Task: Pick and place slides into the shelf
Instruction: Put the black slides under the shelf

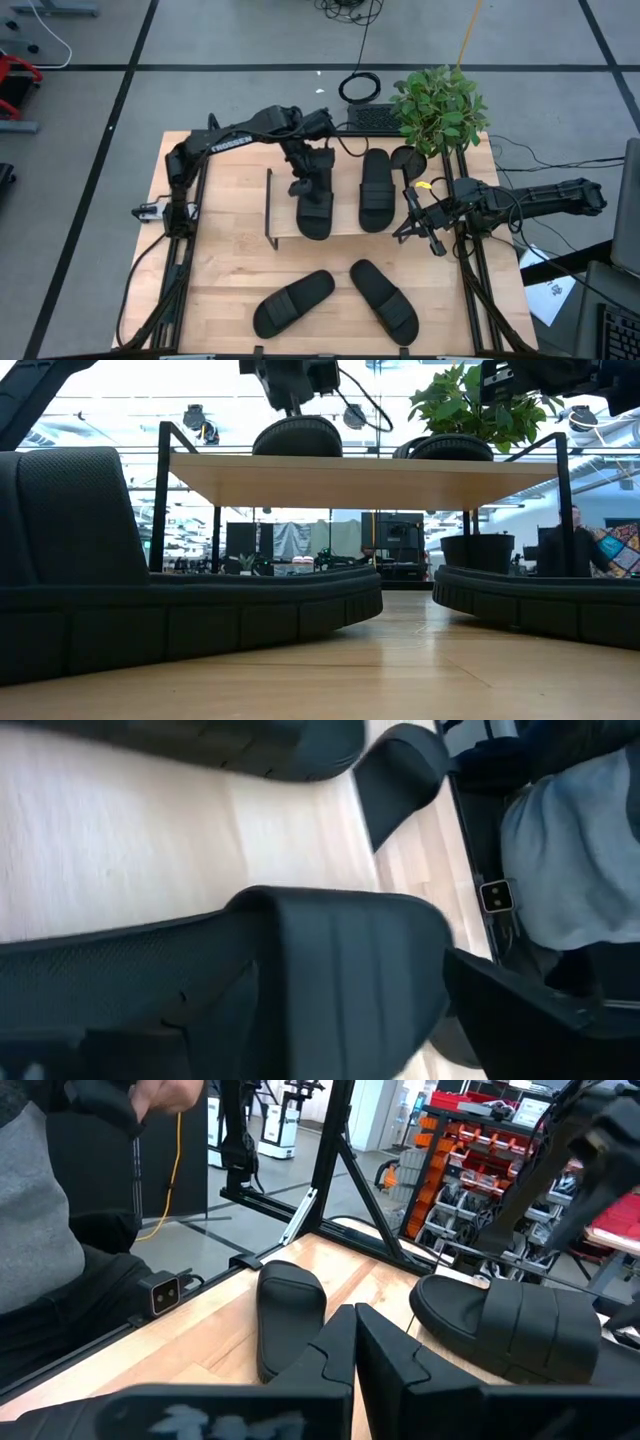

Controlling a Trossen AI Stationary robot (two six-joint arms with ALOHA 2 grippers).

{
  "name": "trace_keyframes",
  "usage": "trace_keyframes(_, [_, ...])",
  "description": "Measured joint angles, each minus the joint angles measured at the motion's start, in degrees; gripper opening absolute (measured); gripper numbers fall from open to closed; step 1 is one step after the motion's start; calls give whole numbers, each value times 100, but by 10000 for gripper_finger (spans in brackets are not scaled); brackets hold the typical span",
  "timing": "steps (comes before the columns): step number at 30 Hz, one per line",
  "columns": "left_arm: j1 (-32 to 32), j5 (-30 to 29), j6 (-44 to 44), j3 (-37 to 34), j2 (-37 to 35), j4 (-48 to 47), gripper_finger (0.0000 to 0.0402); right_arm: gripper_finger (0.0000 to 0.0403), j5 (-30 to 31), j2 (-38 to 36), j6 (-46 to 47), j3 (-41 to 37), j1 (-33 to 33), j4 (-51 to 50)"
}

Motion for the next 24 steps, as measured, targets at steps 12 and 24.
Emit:
trace_keyframes(12, [-874,-1130,490,4,-1549,-502,178,0,0,2,-125,0,0,-93])
trace_keyframes(24, [-2001,-3001,691,-2726,-3322,2925,11,0,1,0,-155,0,-1,40])
